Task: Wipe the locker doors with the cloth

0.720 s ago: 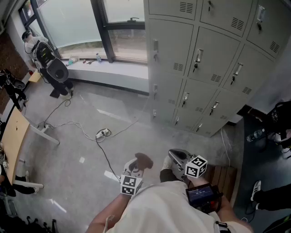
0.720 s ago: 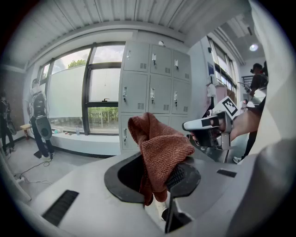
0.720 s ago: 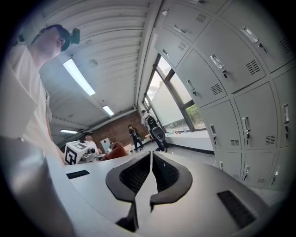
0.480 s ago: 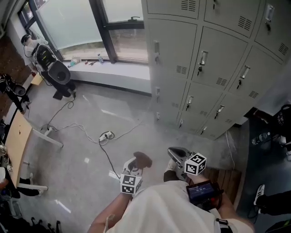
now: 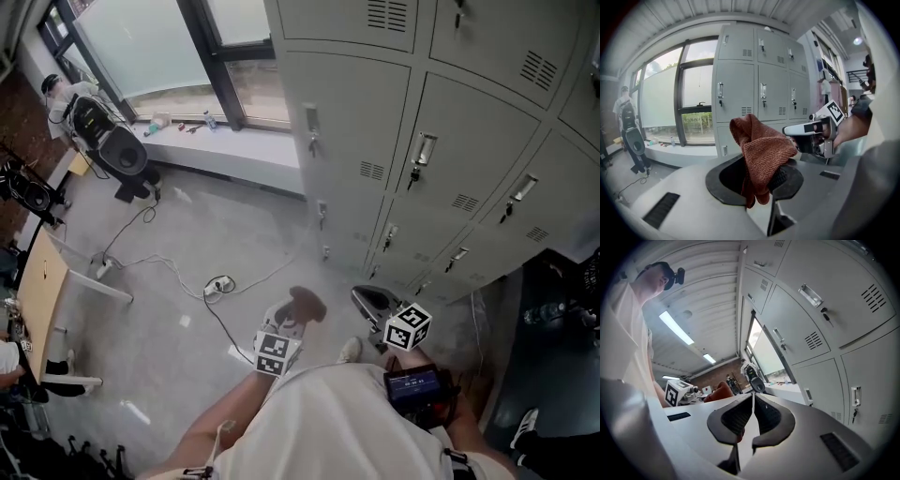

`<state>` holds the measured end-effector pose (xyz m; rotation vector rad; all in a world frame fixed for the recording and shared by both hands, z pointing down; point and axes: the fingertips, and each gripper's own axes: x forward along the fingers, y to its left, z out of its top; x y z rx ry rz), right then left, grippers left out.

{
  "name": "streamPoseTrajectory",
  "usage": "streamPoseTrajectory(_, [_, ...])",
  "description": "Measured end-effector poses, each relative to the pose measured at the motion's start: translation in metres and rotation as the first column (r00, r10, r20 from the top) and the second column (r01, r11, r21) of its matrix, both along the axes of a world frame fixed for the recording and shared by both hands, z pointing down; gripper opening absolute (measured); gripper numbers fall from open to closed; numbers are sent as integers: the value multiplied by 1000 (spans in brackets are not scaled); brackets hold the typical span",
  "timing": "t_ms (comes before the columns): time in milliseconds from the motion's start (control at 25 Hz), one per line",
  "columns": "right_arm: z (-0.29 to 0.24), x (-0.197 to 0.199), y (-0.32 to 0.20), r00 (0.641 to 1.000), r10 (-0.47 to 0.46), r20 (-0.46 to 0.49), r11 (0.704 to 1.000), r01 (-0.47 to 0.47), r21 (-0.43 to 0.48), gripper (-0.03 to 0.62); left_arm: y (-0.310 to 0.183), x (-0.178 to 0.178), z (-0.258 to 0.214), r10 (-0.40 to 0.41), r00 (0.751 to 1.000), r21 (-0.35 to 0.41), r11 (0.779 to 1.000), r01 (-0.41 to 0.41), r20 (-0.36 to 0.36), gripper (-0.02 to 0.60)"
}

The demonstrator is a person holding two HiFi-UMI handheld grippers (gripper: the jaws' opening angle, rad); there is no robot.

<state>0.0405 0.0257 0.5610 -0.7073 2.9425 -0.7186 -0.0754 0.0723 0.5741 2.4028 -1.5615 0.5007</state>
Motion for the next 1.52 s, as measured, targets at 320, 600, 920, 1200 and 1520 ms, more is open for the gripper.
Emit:
streamPoseTrajectory(320, [2, 67, -67, 989, 135, 66, 991, -134, -28, 23, -95, 46, -12, 68, 997, -7, 998, -68, 22, 83])
streamPoseTrajectory(600, [6, 82, -91, 985, 157, 66, 987, -155, -44, 23, -171, 83, -7, 157, 986, -7, 988, -157, 50, 83])
streamPoseTrajectory(920, [10, 119, -88, 962, 273, 13, 961, -272, -52, 23, -262, 133, 1, 235, 972, -10, 972, -235, 19, 83])
streamPoseTrajectory(1200, [0, 133, -92, 898, 440, 11, 895, -438, -85, 18, -319, 168, 0, 345, 938, -23, 938, -345, 23, 83])
streamPoseTrajectory(1520, [1, 129, -102, 853, 522, -30, 845, -521, -121, 20, -340, 181, 6, 436, 888, 16, 897, -443, 144, 83])
